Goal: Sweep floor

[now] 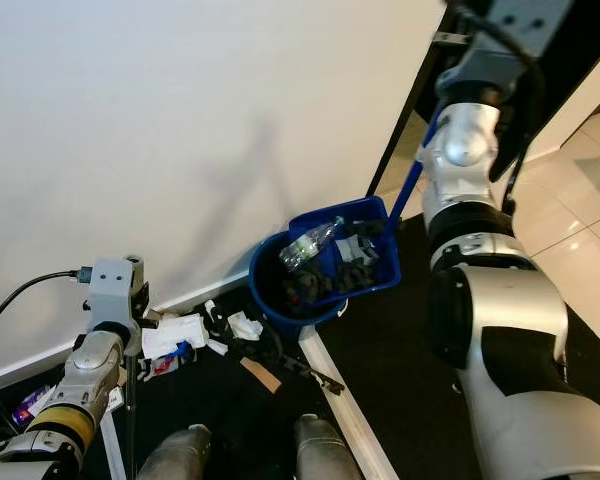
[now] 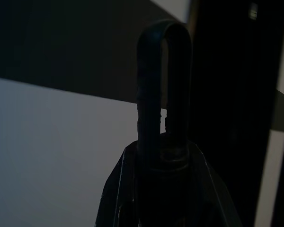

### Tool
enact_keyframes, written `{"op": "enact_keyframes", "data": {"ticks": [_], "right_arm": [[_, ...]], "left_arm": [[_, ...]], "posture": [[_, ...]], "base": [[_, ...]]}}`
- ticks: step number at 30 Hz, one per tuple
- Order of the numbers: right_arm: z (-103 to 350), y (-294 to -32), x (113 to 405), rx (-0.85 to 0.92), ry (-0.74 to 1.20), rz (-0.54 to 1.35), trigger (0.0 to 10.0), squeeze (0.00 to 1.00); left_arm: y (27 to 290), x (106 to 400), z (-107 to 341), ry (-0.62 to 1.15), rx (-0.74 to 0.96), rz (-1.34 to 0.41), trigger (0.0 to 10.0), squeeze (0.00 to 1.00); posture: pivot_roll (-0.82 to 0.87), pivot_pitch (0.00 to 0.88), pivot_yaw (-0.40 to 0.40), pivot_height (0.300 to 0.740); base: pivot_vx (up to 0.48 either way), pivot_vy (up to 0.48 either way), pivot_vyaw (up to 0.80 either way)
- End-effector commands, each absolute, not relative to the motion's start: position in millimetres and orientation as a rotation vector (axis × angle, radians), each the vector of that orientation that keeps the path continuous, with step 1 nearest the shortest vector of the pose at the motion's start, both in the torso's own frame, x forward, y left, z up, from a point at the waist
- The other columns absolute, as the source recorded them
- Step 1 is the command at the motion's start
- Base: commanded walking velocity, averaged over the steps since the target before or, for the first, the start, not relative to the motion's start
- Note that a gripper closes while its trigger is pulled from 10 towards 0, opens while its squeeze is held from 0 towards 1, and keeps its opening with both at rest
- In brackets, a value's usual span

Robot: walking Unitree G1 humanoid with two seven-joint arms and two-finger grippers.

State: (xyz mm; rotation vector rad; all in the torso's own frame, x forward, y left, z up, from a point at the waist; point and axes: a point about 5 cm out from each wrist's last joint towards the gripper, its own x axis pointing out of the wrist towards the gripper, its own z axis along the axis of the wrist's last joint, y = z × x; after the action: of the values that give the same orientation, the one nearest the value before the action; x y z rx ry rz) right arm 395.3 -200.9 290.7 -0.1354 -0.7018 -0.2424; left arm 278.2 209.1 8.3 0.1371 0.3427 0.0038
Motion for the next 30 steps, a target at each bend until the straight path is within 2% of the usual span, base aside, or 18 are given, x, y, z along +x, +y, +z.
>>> {"op": "enact_keyframes", "data": {"ticks": [1, 5, 10, 18, 30], "right_arm": [[313, -193, 392, -0.181, -0.807, -0.214, 10.0, 0.00], [316, -182, 393, -0.223, -0.828, -0.168, 10.0, 0.00], [320, -156, 392, -0.322, -0.880, -0.073, 10.0, 0.00], [325, -141, 391, -0.367, -0.913, -0.030, 10.0, 0.00], [319, -100, 385, -0.408, -0.971, 0.126, 10.0, 0.00]], "left_arm": [[210, 269, 0, 0.367, 0.099, 0.026, 10.0, 0.00], [210, 268, -1, 0.367, 0.097, 0.029, 10.0, 0.00], [208, 267, -2, 0.365, 0.090, 0.035, 10.0, 0.00], [207, 268, -1, 0.359, 0.080, 0.044, 10.0, 0.00], [207, 265, -3, 0.361, 0.074, 0.052, 10.0, 0.00]], "posture": [[0.01, 0.118, -0.120, 0.740], [0.01, 0.121, -0.123, 0.740], [0.00, 0.119, -0.130, 0.740], [0.00, 0.114, -0.140, 0.740], [0.00, 0.108, -0.148, 0.740]], "base": [[0.000, 0.000, 0.00], [0.000, 0.000, 0.00], [0.000, 0.000, 0.00], [0.000, 0.000, 0.00], [0.000, 0.000, 0.00]]}}
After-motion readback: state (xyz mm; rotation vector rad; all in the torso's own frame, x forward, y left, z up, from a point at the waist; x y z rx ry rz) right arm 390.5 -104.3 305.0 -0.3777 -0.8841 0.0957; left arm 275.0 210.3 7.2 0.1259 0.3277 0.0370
